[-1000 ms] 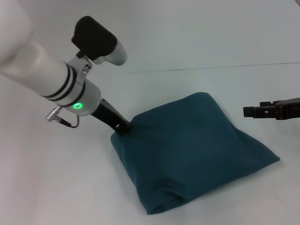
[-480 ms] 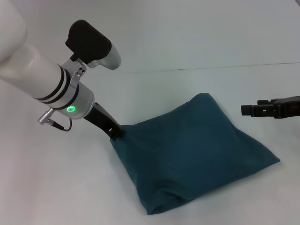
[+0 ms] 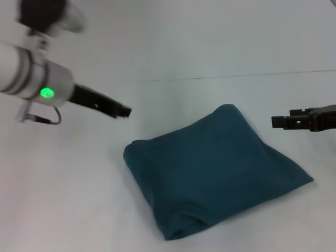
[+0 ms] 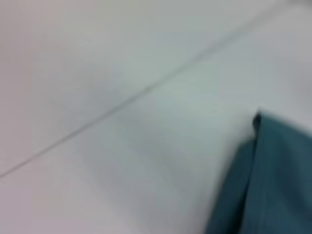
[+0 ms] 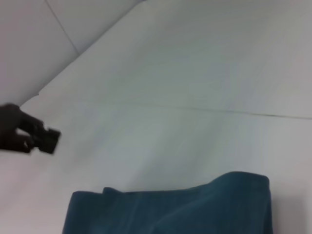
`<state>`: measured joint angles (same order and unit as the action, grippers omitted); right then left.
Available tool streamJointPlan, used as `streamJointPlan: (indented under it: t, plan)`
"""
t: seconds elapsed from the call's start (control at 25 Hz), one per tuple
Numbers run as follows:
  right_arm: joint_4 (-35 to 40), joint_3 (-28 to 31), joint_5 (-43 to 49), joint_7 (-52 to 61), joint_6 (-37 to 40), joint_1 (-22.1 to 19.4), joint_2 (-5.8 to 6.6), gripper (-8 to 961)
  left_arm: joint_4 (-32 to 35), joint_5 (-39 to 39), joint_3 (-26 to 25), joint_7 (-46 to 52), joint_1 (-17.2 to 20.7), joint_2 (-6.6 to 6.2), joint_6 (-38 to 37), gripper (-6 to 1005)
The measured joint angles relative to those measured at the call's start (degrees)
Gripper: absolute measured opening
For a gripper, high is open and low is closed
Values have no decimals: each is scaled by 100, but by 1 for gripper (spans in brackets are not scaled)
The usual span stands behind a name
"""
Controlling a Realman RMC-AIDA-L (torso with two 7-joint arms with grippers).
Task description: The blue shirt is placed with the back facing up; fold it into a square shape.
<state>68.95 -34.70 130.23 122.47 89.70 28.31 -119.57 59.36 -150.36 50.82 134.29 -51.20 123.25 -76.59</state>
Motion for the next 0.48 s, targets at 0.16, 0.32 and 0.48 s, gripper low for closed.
streamJointPlan:
  t: [0.16,0.32,0.48]
  plan:
    - [237,0,-15,-187,175,33,3,776,-89,347,-911,800,82,-256,-814,266]
    - [389,-1,-70,-421,305,60,22,777,-839,395,-1403,1375,141,-525,-906,352]
    - [493,16,-94,-611,467,75,31,777,-1519,494,-1944,1524,189,-639,-885,457]
